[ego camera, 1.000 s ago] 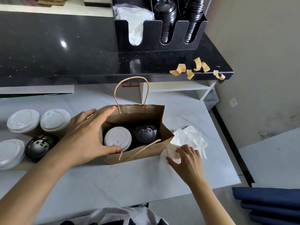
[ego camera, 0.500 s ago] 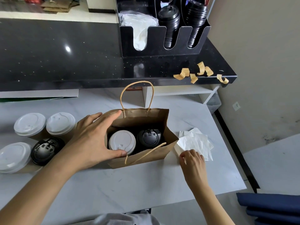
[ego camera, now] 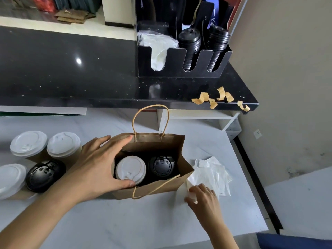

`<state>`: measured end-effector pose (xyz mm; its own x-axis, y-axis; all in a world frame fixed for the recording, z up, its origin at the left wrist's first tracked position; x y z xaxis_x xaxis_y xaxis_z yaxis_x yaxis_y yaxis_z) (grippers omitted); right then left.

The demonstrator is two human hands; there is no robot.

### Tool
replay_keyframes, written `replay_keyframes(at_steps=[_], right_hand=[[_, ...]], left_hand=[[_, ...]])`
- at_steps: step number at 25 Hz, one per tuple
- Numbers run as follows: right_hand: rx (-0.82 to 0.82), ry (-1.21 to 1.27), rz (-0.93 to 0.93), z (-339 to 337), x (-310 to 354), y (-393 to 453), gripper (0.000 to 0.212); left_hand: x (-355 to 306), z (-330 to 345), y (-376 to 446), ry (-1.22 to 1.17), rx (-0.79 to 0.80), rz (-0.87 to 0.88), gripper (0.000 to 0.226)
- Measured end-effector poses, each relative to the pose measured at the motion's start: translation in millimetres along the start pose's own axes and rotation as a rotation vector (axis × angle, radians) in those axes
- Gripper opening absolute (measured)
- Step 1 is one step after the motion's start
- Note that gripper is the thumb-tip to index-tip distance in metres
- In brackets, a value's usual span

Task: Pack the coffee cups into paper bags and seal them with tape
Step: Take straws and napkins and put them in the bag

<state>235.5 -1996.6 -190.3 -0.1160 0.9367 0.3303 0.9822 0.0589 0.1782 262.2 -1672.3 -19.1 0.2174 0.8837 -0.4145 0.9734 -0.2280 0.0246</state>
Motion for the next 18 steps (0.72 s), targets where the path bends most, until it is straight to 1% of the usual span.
replay_keyframes(at_steps=[4, 5, 8, 10, 13, 16, 18], right_hand=[[0.001, -0.028, -0.038, -1, 5, -3, 0.028], [-0.018, 0.004, -0.003, -5, 3, -1, 0.027], [-0.076, 0.271, 0.294, -24, -12, 2, 0.019], [-0.178, 0.418, 0.426, -42, -19, 4, 0.017], [-0.297, 0.527, 0.522, -69, -25, 13, 0.017], [-0.385, 0.603, 0.596, -87, -25, 18, 0.012], [-0.448, 0.653, 0.606, -106, -19, 21, 0.021]], left_hand=[[0, 1, 1, 0.005, -0.002, 0.000, 0.119], [0, 1, 1, 0.010, -0.004, 0.001, 0.119], [1, 1, 1, 0.010, -0.011, 0.002, 0.119], [1, 1, 1, 0.012, -0.008, -0.001, 0.119], [-1, 2, 1, 0.022, -0.001, -0.003, 0.119], [-1, -1, 0, 0.029, -0.001, -0.005, 0.118], [-1, -1, -1, 0.028, 0.002, -0.012, 0.118]])
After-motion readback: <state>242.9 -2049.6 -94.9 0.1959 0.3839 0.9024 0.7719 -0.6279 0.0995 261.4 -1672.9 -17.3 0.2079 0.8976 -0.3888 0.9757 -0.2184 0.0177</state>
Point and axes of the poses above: each hand's wrist, its own y-axis towards the middle knuckle, its own z-axis out of the palm, x = y × z, the point moved 9 cm from there along y, towards the middle knuckle, and after that the axes turned 5 degrees about -x, right-handed, at the moved point
